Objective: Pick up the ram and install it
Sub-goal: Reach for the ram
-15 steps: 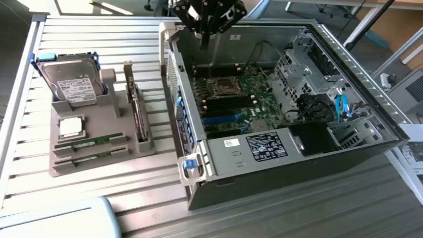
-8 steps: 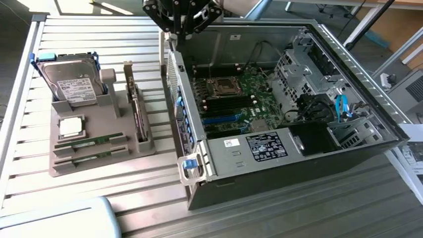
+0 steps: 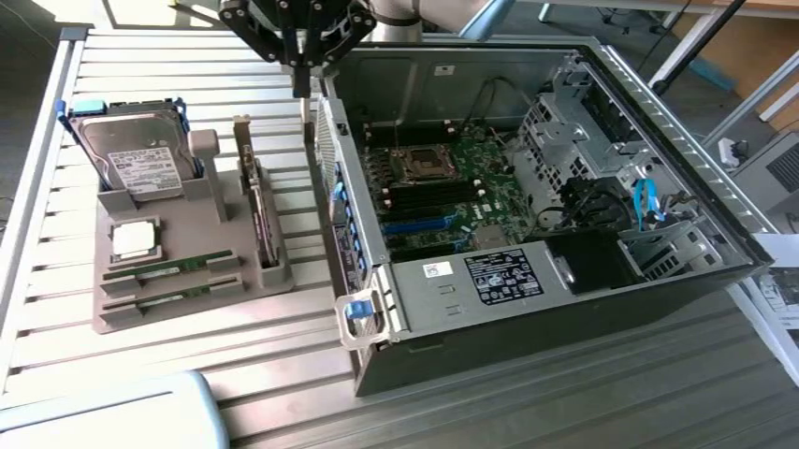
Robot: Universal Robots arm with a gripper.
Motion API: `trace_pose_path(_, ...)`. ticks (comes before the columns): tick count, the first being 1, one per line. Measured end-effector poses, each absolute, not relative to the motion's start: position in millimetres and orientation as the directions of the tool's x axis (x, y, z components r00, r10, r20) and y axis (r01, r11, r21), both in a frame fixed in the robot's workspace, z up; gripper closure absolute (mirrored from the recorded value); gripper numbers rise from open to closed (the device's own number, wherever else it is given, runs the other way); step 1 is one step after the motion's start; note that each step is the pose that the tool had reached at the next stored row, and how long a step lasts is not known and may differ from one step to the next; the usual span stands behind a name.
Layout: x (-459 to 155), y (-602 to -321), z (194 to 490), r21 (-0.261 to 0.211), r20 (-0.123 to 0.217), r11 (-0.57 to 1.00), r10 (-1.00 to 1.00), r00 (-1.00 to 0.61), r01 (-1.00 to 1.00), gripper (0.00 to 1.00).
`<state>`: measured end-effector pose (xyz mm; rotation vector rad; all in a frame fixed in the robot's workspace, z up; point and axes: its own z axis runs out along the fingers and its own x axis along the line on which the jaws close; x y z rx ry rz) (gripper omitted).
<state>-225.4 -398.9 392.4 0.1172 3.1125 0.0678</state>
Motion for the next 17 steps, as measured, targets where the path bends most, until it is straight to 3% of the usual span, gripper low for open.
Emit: trace_pose_path(17,-307.5,-399.0,391.5,0.044,-0.024,0.996,0.075,-0.997,0.074,0.90)
